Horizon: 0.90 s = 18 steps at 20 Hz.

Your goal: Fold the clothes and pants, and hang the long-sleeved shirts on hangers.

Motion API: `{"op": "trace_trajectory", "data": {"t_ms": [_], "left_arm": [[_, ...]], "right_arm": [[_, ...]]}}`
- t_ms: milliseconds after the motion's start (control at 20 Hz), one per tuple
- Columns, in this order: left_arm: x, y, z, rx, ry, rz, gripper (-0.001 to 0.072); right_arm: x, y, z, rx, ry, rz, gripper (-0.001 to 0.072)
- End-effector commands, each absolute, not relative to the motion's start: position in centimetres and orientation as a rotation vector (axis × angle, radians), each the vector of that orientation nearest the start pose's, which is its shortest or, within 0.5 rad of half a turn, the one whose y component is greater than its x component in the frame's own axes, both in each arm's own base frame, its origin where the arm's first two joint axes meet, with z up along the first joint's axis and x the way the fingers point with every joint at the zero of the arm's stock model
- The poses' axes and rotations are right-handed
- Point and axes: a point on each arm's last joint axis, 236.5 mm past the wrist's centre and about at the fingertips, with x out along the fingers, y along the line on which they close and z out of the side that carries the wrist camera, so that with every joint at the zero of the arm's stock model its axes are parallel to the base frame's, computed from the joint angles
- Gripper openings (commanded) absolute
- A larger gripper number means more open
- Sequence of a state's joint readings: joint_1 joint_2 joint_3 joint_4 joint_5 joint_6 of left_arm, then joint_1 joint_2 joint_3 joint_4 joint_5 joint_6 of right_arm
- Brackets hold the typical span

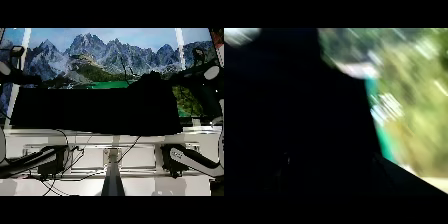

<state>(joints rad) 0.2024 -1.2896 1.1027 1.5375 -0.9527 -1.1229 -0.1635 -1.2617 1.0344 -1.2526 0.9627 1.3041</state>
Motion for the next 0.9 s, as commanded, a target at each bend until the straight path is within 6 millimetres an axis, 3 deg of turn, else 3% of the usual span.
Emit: {"op": "trace_trajectory", "data": {"t_ms": [0, 100, 200, 350, 650, 850], "left_arm": [[42.0, 1.9, 0.3, 0.317, 1.092, -0.204, 0.0692], [42.1, 0.9, 0.3, 0.332, 1.088, -0.227, 0.0692], [42.1, 0.7, 0.3, 0.334, 1.088, -0.23, 0.0692], [42.1, 0.8, 0.3, 0.334, 1.088, -0.229, 0.0692], [42.1, 0.7, 0.3, 0.332, 1.088, -0.23, 0.0692], [42.1, 0.7, 0.3, 0.331, 1.088, -0.23, 0.0692]], "right_arm": [[45.3, 3.7, -0.9, 0.15, 1.097, 0.244, 0.0567], [48.1, 3.3, -1.3, 0.212, 1.101, 0.175, 0.0567], [49.1, 2.2, -2.7, 0.26, 1.162, 0.115, 0.0566], [48.2, 2.4, -6.1, 0.268, 1.324, 0.134, 0.0567], [47.8, 2.5, -10.7, 0.324, 1.422, 0.094, 0.0551], [49.1, 2.8, -10.7, 0.339, 1.369, 0.094, 0.0157]]}}
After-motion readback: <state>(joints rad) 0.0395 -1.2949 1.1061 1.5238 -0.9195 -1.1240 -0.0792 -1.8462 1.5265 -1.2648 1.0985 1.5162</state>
